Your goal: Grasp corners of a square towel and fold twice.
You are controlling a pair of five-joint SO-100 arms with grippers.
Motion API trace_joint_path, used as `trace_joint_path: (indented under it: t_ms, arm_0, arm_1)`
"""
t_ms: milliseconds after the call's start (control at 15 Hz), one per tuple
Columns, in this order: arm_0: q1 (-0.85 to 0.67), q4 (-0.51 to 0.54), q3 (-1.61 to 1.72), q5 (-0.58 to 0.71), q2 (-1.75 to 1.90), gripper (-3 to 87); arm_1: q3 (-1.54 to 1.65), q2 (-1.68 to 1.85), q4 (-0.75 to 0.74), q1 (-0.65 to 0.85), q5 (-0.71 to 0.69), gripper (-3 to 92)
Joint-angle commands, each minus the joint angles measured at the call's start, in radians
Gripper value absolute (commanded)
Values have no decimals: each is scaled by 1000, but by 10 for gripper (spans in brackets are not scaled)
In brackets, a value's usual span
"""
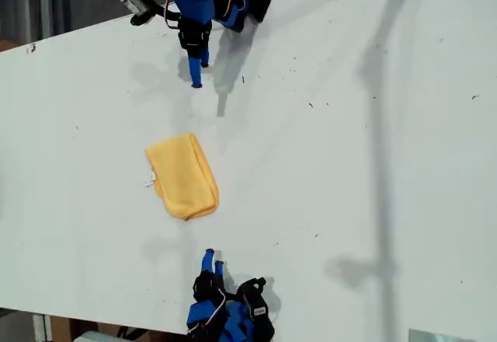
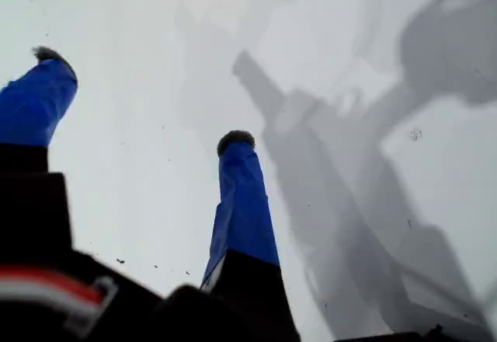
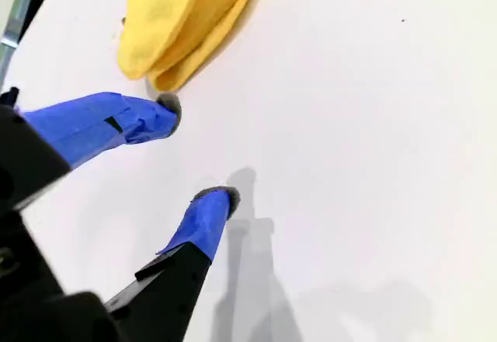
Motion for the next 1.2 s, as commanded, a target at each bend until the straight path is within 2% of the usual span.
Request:
trace_joint_path:
  t_ms: [0,67,133,333,400,467,600,1133]
  arm_0:
    - [94,18,-2,-21,8,190]
    - [109,20,3,-31,8,189]
    - [109,15,12,-28,8,189]
    - [130,0,21,195,8,186]
    - [144,0,23,232,8,181]
    - [149,-2,23,201,8,178]
    - [150,-8,26,327,8,173]
    - [149,-8,26,319,8,173]
  arm_1:
    - [-3,9,25,-38,198,194]
    - [-3,9,114,-51,367,178]
    - [25,9,107,-35,408,172]
    - [31,9,100,-26,439,174]
    - [32,9,98,-37,469,174]
    - [31,9,103,-46,505,174]
    - [29,9,103,-46,500,174]
    - [29,9,103,-48,500,174]
